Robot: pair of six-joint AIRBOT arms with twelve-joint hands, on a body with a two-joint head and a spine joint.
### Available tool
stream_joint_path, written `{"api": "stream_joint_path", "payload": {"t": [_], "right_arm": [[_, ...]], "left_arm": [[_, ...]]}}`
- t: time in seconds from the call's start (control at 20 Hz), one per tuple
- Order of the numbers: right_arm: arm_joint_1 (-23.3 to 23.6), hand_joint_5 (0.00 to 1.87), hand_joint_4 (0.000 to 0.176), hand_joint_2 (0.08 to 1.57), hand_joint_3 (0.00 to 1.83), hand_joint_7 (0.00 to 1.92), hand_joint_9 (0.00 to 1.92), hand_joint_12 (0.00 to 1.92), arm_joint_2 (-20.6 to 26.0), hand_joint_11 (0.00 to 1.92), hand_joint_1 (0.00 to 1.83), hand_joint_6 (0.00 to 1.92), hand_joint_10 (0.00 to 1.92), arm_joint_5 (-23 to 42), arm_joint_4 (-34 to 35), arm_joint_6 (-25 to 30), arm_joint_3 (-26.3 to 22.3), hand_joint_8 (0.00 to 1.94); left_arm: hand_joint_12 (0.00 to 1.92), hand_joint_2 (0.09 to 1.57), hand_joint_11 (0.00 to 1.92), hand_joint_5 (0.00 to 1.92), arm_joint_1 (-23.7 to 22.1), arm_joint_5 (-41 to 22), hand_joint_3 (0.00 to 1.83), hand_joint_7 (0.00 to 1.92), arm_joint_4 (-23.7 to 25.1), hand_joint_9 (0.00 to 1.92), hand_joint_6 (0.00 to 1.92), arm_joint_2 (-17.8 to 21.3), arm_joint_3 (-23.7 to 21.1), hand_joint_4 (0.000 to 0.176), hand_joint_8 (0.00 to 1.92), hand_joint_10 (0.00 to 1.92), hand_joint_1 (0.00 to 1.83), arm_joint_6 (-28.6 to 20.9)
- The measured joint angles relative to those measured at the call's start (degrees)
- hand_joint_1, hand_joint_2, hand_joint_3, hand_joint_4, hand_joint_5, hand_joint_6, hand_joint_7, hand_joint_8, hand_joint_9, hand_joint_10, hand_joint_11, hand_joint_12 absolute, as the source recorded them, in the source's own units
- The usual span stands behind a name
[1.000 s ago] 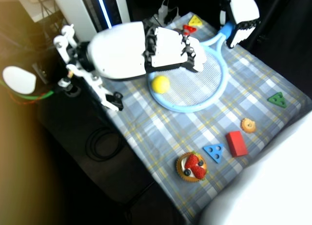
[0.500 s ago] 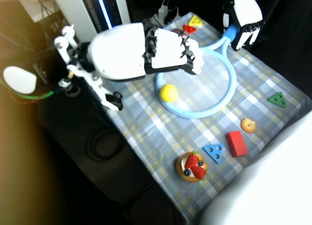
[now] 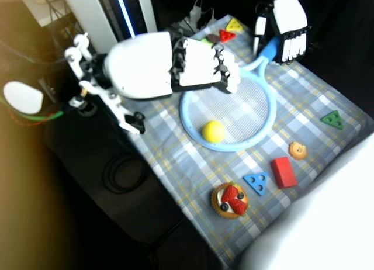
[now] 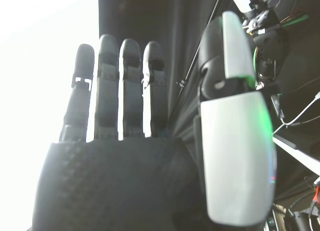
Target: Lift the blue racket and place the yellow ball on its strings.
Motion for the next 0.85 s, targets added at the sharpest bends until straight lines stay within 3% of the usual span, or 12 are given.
{"api": "stream_joint_path", "payload": {"t": [0.05,0.1,0.15,0.35,0.45,0.5,0.55,0.6,0.65,0.7,0.8,0.85], "right_arm": [[0.0,0.58,0.0,1.06,0.0,0.54,0.5,0.94,0.0,0.06,1.04,0.0,0.0,0.0,0.2,0.0,0.0,0.0],[-0.4,0.59,0.0,1.06,0.0,0.55,0.49,0.97,0.0,0.03,1.06,0.0,0.0,0.5,0.9,0.0,0.0,0.0],[-0.8,0.58,0.0,1.06,0.0,0.54,0.47,0.97,0.0,0.01,1.08,0.0,0.0,0.6,1.2,0.0,0.0,0.0],[-4.2,0.58,0.0,1.06,0.0,0.55,0.43,0.89,2.0,0.0,1.02,0.0,0.0,3.0,6.0,-2.6,-2.2,0.01],[-6.5,0.57,0.0,1.08,0.0,0.52,0.41,0.82,3.5,0.0,1.03,0.0,0.0,6.8,10.1,-4.8,-3.7,0.0],[-8.3,0.56,0.0,1.08,0.0,0.49,0.43,0.69,4.4,0.06,1.02,0.0,0.0,9.3,12.9,-6.0,-4.6,0.0],[-9.9,0.51,0.014,1.09,0.0,0.47,0.43,0.54,5.2,0.17,0.98,0.0,0.0,11.2,15.0,-7.1,-5.5,0.0],[-12.1,0.46,0.0,1.1,0.0,0.45,0.42,0.42,6.1,0.21,0.96,0.0,0.0,13.6,17.5,-8.4,-6.7,0.0],[-14.6,0.34,0.0,1.09,0.0,0.41,0.42,0.39,6.7,0.2,0.91,0.0,0.01,17.0,20.4,-9.6,-7.8,0.0],[-16.6,0.32,0.0,1.02,0.0,0.52,0.56,0.44,6.8,0.33,0.87,0.0,0.03,20.0,22.4,-9.6,-8.2,0.01],[-20.5,0.09,0.0,1.13,0.0,0.44,0.56,0.37,6.4,0.35,0.7,0.0,0.0,27.0,26.6,-9.8,-9.3,0.0],[-21.8,0.02,0.093,1.21,0.02,0.3,0.38,0.26,5.8,0.16,0.55,0.0,0.0,29.8,27.7,-10.0,-9.9,0.0]], "left_arm": [[1.03,0.86,0.0,0.09,0.8,-1.7,0.0,0.22,0.0,0.18,0.0,1.1,-1.3,0.165,0.05,0.41,0.78,0.0],[0.9,0.83,0.01,0.02,1.6,-3.5,0.0,0.16,0.4,0.24,0.0,2.4,-3.1,0.174,0.01,0.17,0.78,-0.3],[0.79,0.83,0.0,0.0,2.5,-5.1,0.0,0.15,1.9,0.24,0.0,3.7,-4.6,0.176,0.0,0.09,0.79,-2.3],[0.37,0.82,0.0,0.0,6.0,-15.1,0.0,0.09,10.1,0.18,0.0,10.8,-8.5,0.176,0.0,0.01,0.72,-20.2],[0.44,0.83,0.0,0.0,7.7,-22.3,0.0,0.1,11.6,0.14,0.0,13.2,-9.9,0.176,0.0,0.0,0.76,-24.7],[0.44,0.84,0.0,0.0,9.2,-26.9,0.0,0.1,12.6,0.12,0.0,14.6,-10.8,0.163,0.0,0.0,0.76,-27.9],[0.26,0.82,0.0,0.0,10.3,-30.4,0.0,0.09,13.6,0.06,0.0,15.7,-11.2,0.166,0.0,0.01,0.77,-31.3],[0.2,0.8,0.0,0.0,12.0,-34.5,0.0,0.1,14.9,0.07,0.0,16.8,-11.3,0.156,0.0,0.01,0.75,-36.2],[0.04,0.79,0.0,0.0,13.7,-39.7,0.0,0.1,16.4,0.03,0.0,17.3,-10.6,0.16,0.0,0.01,0.78,-44.1],[0.05,0.81,0.08,0.0,14.5,-42.5,0.0,0.1,17.9,0.07,0.0,17.3,-9.0,0.148,0.0,0.03,0.82,-51.3],[0.67,0.87,0.0,0.0,14.5,-48.3,0.0,0.21,18.4,0.22,0.0,14.3,-4.2,0.045,0.01,0.03,0.8,-65.4],[0.78,0.89,0.0,0.0,14.5,-49.4,0.0,0.23,18.1,0.25,0.0,12.3,-2.3,0.043,0.01,0.03,0.75,-70.6]]}}
